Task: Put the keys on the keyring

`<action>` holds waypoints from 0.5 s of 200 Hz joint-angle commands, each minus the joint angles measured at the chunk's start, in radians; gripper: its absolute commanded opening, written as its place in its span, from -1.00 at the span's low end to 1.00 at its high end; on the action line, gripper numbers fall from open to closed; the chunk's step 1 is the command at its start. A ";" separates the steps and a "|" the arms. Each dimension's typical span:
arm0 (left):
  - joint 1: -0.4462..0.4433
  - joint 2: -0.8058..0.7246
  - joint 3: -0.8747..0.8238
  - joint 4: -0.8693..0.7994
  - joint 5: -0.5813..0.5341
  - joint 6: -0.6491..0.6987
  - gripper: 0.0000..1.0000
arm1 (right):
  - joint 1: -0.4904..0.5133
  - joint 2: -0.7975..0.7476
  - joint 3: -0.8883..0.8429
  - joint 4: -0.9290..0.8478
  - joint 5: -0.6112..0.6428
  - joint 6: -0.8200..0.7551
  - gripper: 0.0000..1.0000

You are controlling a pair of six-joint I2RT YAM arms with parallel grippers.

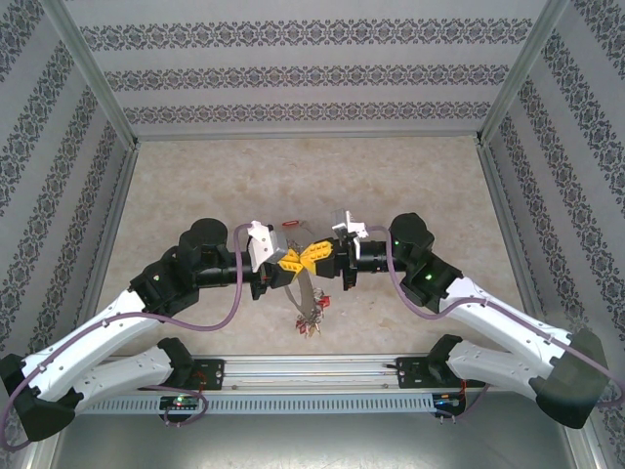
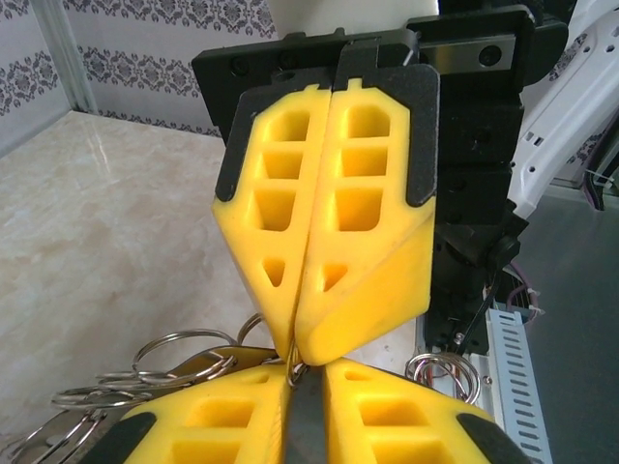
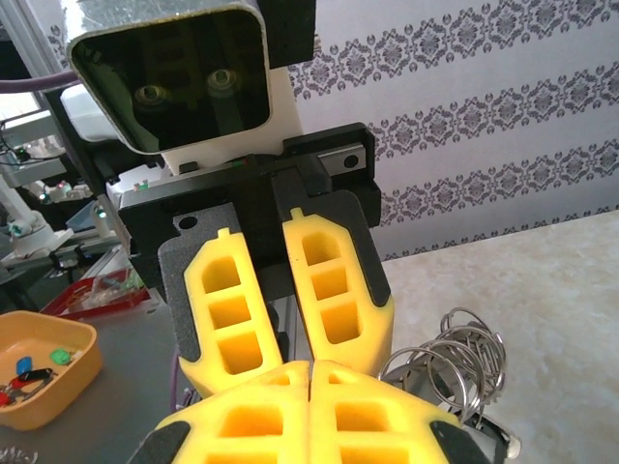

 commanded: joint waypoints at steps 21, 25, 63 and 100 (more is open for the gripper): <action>-0.016 0.015 0.014 0.203 0.084 0.008 -0.94 | 0.038 0.058 0.005 -0.040 -0.080 -0.002 -1.00; -0.016 0.015 0.012 0.202 0.085 0.008 -1.00 | 0.041 0.056 0.003 -0.040 -0.077 -0.002 -1.00; -0.016 0.009 0.002 0.204 0.091 0.013 -1.00 | 0.042 0.037 -0.003 -0.057 -0.050 -0.012 -0.97; -0.017 0.010 0.008 0.167 0.098 0.033 -1.00 | 0.042 0.010 -0.008 -0.072 -0.011 -0.010 -0.54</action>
